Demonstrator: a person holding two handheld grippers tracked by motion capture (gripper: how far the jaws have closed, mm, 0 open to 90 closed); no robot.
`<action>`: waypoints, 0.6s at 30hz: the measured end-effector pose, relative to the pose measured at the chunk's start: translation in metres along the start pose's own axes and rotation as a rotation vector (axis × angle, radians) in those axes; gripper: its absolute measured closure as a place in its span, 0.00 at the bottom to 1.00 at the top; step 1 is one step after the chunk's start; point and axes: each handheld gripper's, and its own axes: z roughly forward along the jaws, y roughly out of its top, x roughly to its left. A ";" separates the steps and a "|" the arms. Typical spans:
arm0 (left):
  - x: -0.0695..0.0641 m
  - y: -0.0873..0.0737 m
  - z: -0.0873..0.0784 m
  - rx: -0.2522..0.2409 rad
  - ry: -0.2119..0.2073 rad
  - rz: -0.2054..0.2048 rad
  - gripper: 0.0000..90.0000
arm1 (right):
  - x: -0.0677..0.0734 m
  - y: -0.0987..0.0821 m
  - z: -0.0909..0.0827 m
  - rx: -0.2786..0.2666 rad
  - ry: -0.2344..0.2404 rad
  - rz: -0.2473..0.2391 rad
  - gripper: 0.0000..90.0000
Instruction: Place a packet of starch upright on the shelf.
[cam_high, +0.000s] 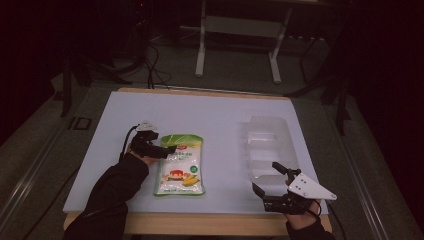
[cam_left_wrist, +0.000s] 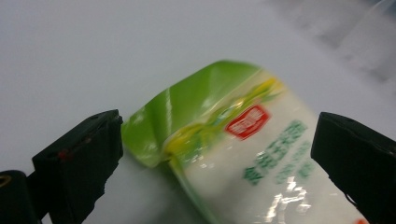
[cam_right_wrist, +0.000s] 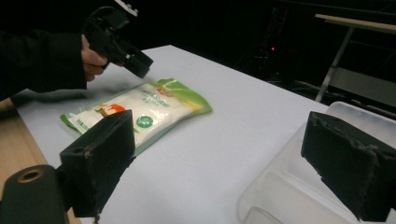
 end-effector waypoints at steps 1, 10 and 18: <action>0.002 -0.001 0.003 0.010 0.008 -0.011 0.03 | 0.000 0.000 0.000 0.001 0.000 -0.002 0.11; 0.009 -0.011 0.018 0.067 -0.020 -0.062 0.03 | 0.001 -0.001 0.002 0.009 0.005 0.000 0.11; 0.006 -0.016 0.025 0.082 -0.055 -0.093 0.04 | 0.001 -0.002 0.002 0.014 0.009 -0.002 0.11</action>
